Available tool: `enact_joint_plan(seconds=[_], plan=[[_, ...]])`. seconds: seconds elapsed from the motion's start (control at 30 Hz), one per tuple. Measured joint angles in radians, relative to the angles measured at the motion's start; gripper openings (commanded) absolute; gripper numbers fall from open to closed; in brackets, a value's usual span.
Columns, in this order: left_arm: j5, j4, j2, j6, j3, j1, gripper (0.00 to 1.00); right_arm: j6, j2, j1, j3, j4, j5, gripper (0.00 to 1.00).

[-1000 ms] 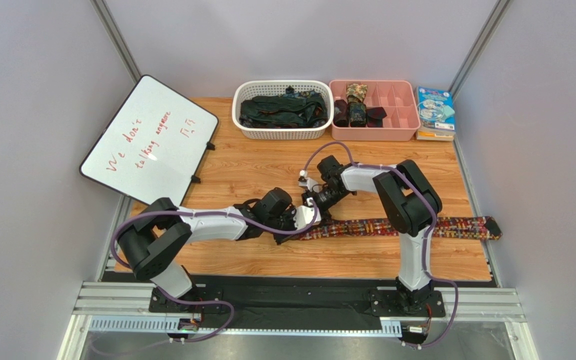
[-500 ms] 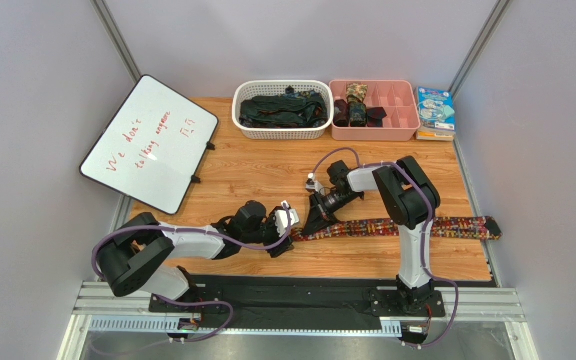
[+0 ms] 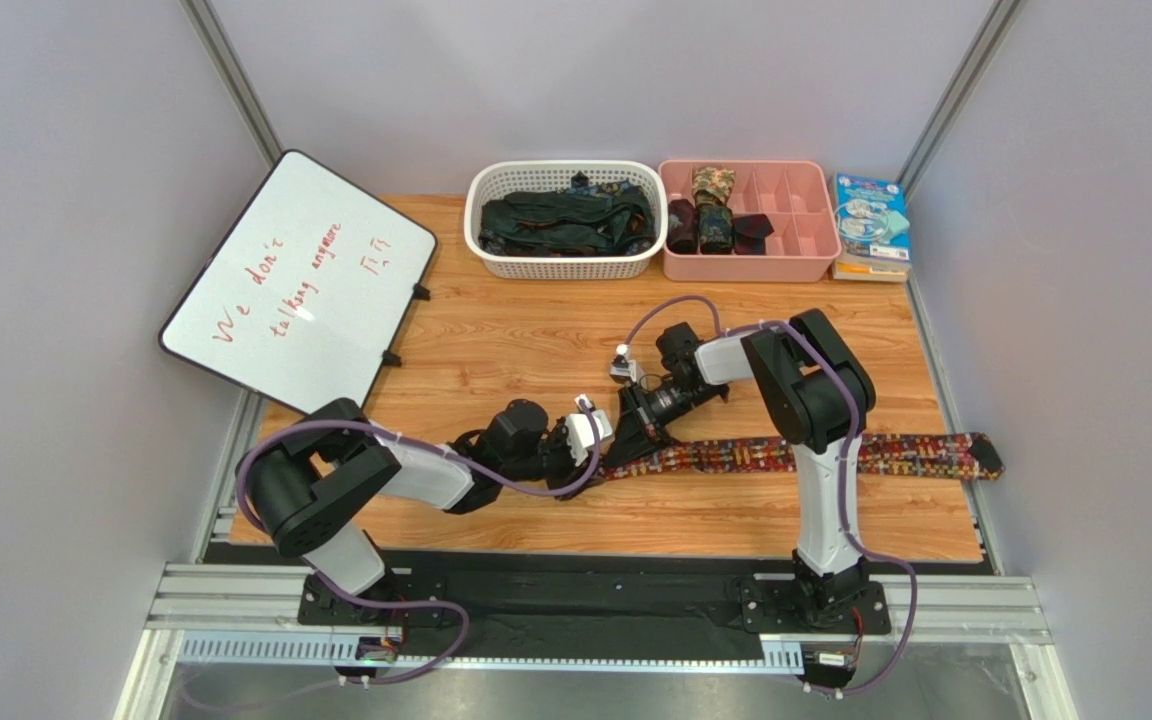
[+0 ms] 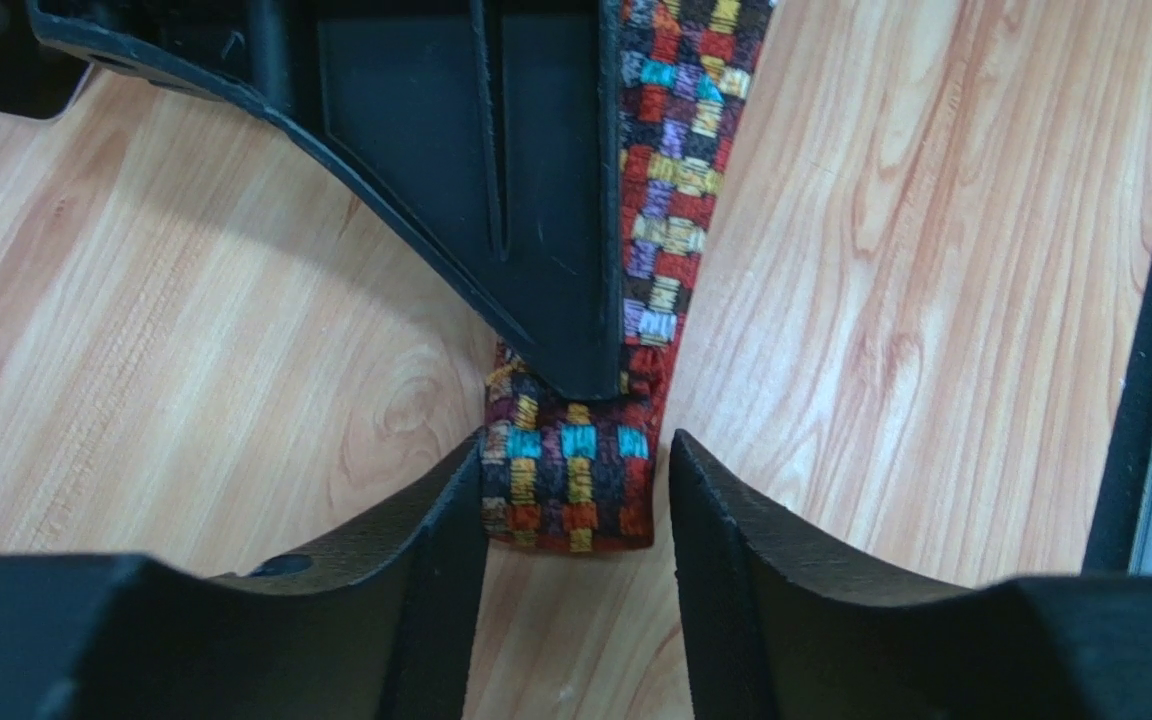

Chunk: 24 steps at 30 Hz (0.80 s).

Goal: Roll the ties
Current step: Roll the tie at the center of the board.

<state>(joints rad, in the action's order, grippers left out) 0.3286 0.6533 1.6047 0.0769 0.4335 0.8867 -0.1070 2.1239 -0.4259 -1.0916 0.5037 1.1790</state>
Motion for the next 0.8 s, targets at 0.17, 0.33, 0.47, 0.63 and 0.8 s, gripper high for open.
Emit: enact_joint_plan(seconds=[0.17,0.33,0.47,0.63,0.8], plan=[[-0.009,-0.106,0.008,0.056,0.066,0.002,0.21,-0.001,-0.001,0.004,0.001,-0.006,0.000,0.02],[0.003,-0.282,0.008,0.145,0.161,0.003,0.05,-0.023,-0.023,0.013,-0.004,0.022,-0.041,0.23],[0.002,-0.401,0.008,0.211,0.225,0.005,0.04,-0.035,-0.089,0.017,-0.021,0.082,-0.144,0.37],[-0.005,-0.497,0.008,0.236,0.269,0.008,0.05,-0.051,-0.217,0.034,-0.021,0.116,-0.211,0.36],[-0.019,-0.546,0.008,0.235,0.290,0.008,0.09,-0.103,-0.257,0.021,-0.017,0.100,-0.213,0.32]])
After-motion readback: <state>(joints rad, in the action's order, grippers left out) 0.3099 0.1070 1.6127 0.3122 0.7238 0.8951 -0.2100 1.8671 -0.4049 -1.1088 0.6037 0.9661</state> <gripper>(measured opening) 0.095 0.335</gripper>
